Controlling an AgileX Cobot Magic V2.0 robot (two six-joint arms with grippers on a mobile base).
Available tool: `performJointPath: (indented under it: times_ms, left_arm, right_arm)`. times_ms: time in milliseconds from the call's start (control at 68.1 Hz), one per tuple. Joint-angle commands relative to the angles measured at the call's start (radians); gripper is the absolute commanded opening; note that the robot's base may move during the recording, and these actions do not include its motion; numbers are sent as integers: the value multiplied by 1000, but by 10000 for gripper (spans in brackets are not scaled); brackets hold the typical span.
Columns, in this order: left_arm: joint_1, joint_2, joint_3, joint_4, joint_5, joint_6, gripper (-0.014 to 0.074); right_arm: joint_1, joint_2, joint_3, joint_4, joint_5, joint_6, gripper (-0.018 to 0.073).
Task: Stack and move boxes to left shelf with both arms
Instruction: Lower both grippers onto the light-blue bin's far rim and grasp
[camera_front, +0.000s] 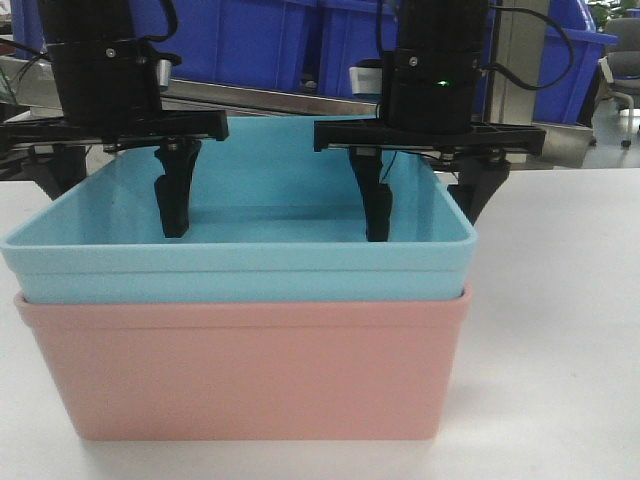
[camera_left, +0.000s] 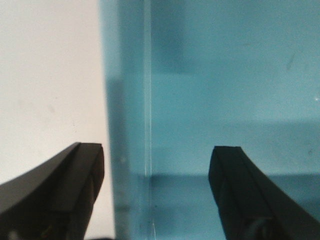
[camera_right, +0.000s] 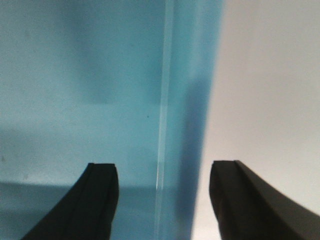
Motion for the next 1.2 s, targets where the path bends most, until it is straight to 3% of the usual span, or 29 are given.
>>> performJointPath:
  times_ms: [0, 382, 426, 543, 675, 749, 1189]
  left_arm:
    - [3, -51, -31, -8, 19, 1, 353]
    - [3, -24, -31, -8, 40, 1, 328]
    - [3, -24, -31, -10, 42, 1, 305]
    - [3, -21, -31, -10, 45, 1, 214]
    - [3, -21, -31, -10, 54, 1, 55]
    - [3, -21, -31, -10, 53, 1, -20]
    - [3, -20, -31, -10, 58, 1, -12]
  right_arm:
    - [0, -59, -20, -11, 7, -4, 497]
    - [0, -59, -20, -11, 5, -6, 476]
    - [0, -59, -20, -11, 5, -9, 440]
    - [0, -59, -20, -11, 5, -11, 234]
    - [0, -59, -20, -11, 14, -11, 40]
    - [0, -59, -20, -11, 14, -11, 52]
    - [0, -59, -20, -11, 17, -14, 53]
